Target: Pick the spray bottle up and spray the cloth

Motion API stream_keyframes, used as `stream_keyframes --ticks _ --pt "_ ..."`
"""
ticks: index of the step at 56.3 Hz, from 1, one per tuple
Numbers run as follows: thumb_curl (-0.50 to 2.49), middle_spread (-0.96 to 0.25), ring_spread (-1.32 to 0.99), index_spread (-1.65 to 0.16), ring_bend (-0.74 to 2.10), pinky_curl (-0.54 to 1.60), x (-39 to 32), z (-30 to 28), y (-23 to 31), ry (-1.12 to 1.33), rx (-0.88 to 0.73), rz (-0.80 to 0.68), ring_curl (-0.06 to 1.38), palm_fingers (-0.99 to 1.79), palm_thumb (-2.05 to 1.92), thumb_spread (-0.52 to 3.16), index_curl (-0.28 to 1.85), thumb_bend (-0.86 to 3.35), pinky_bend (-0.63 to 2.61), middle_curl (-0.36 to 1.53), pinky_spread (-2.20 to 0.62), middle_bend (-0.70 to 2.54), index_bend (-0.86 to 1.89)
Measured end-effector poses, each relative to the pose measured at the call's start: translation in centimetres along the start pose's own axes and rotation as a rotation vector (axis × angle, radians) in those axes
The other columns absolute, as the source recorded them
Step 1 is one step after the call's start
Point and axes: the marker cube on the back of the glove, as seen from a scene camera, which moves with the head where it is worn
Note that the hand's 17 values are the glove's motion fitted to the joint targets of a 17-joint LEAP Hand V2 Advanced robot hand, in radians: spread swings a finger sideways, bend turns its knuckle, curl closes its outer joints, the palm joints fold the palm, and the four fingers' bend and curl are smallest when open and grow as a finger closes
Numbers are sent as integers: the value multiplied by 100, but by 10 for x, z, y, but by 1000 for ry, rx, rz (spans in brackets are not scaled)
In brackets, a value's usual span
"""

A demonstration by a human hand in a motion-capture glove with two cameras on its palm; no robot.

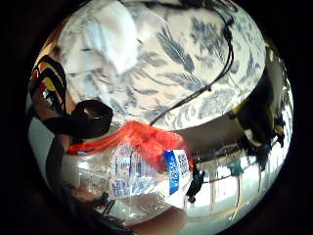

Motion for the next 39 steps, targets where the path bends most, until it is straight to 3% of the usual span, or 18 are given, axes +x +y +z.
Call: stream_keyframes --ticks 23,33,39 --pt "84 -11 -14 -21 63 43 -126 -41 21 -379 300 -675 48 132 101 51 66 -2 49 56 -21 57 20" --pt "84 -12 -13 -21 65 43 -181 -8 -15 -556 341 -876 49 133 100 51 66 -3 48 56 -21 57 20" --pt "84 -12 -13 -21 65 43 -201 21 -57 -582 389 -920 48 133 100 50 66 -3 48 56 -22 57 20"
